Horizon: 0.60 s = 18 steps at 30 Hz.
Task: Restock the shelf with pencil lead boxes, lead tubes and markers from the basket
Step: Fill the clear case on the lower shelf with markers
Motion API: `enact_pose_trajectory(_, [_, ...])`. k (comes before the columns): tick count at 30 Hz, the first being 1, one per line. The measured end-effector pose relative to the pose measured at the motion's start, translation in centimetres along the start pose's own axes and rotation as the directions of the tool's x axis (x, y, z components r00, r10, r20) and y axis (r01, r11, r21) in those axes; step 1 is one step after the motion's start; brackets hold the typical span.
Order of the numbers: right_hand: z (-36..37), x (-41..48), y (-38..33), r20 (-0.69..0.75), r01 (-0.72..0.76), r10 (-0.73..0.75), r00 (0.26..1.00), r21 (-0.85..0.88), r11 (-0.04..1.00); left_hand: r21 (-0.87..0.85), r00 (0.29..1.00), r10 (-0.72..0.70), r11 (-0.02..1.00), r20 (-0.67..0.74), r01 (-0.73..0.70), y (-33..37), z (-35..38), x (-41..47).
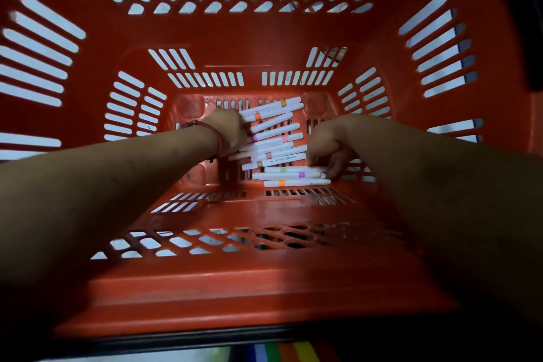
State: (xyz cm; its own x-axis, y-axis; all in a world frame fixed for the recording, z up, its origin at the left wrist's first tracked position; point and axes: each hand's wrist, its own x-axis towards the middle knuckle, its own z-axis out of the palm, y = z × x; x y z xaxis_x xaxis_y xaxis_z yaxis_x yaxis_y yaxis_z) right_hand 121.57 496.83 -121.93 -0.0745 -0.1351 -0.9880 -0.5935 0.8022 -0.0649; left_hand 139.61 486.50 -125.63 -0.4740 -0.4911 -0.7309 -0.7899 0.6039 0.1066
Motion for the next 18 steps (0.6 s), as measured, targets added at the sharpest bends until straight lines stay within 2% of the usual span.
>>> enact_pose_trajectory(1, [0.0, 0.2, -0.1, 0.018, -0.022, 0.021, 1.000, 0.024, 0.999, -0.076, 1.000, 0.008, 0.997, -0.010, -0.008, -0.2, 0.5, 0.4])
enact_pose_trajectory(3, [0.0, 0.6, -0.3, 0.050, -0.067, 0.065, 0.997, 0.056, 0.996, -0.096, 0.999, 0.038, 0.995, -0.037, -0.041, -0.5, 0.9, 0.9])
enact_pose_trajectory(6, [-0.3, 0.5, -0.6, 0.057, -0.105, 0.106, 0.993, -0.013, 0.994, -0.077, 0.998, 0.057, 0.995, -0.030, -0.059, -0.4, 0.9, 0.6])
enact_pose_trajectory(8, [-0.2, 0.2, -0.4, 0.087, -0.144, 0.149, 0.985, -0.064, 0.988, -0.078, 0.998, 0.016, 0.997, -0.059, -0.021, -0.2, 0.6, 0.2])
enact_pose_trajectory(10, [0.3, 0.1, -0.2, 0.109, -0.161, 0.161, 0.981, -0.008, 0.987, -0.123, 0.989, -0.039, 0.992, -0.146, 0.022, 0.1, 0.1, -0.3])
enact_pose_trajectory(13, [1.2, 0.3, -0.8, 0.125, -0.119, 0.095, 0.988, 0.204, 0.972, -0.198, 0.973, -0.165, 0.971, -0.163, 0.132, 0.3, -0.4, -0.7])
enact_pose_trajectory(15, [1.4, 0.5, -1.1, 0.120, -0.074, 0.039, 0.992, 0.308, 0.949, -0.154, 0.984, -0.148, 0.979, -0.096, 0.132, 0.5, -1.0, -1.1])
enact_pose_trajectory(18, [1.7, 0.3, -1.2, 0.143, -0.058, 0.014, 0.990, 0.307, 0.950, 0.063, 0.982, -0.108, 0.993, 0.152, 0.100, 1.2, -2.3, -2.1])
